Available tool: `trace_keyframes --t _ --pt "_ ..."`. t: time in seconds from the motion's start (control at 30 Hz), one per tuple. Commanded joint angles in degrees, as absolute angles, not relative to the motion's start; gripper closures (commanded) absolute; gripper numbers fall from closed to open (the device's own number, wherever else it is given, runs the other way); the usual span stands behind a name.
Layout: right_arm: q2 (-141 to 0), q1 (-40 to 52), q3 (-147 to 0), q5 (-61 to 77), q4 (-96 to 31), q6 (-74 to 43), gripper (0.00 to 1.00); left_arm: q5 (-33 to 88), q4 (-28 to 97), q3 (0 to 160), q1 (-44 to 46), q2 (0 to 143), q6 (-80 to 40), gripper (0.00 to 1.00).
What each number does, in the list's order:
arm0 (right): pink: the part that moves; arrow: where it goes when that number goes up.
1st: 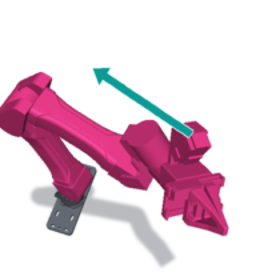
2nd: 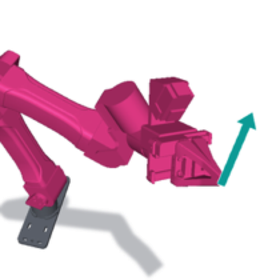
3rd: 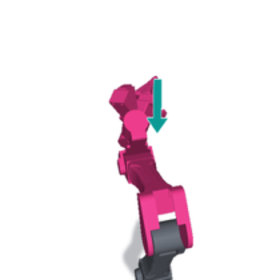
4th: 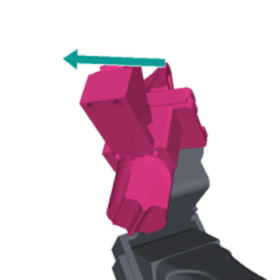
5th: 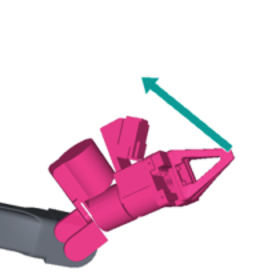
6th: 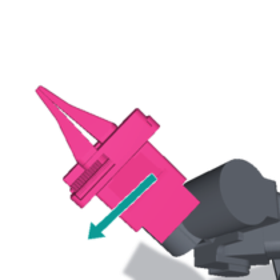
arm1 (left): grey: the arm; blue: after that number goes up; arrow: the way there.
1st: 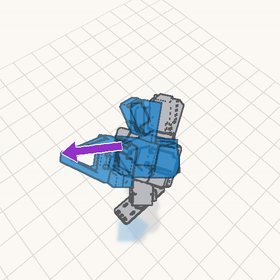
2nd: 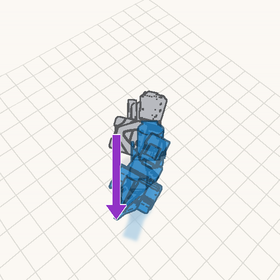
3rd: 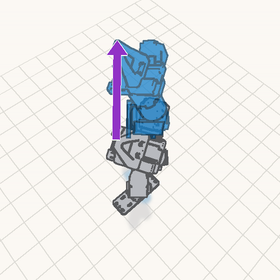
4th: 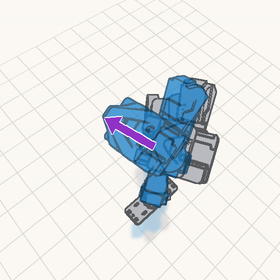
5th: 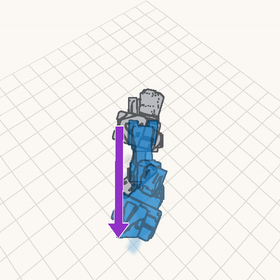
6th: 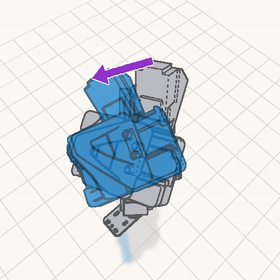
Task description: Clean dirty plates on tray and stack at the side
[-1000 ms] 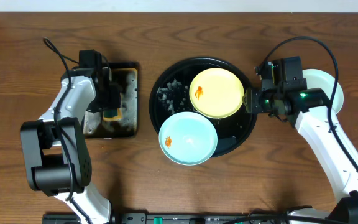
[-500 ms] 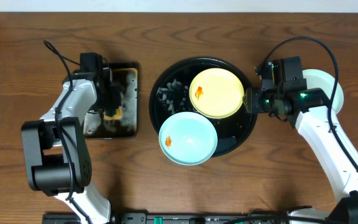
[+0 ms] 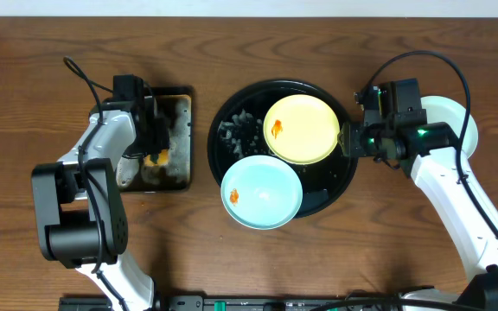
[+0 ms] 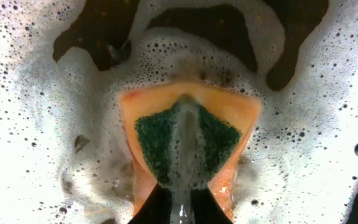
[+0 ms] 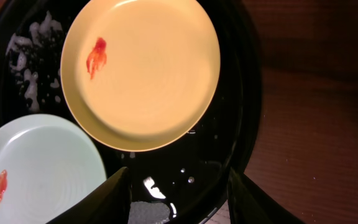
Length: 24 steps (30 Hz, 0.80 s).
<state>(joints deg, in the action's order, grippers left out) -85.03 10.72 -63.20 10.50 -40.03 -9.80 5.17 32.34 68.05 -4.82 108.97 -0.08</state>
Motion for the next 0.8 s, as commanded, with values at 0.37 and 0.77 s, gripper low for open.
trace_keyframes --t 0.37,0.77 --pt "-85.6 10.5 -63.4 10.6 -40.1 -9.4 0.52 6.4 38.4 71.7 -4.9 100.3 -0.3 0.93" --pt "-85.6 10.5 -63.4 10.6 -40.1 -9.4 0.52 6.4 36.2 69.9 -4.9 108.2 -0.3 0.93"
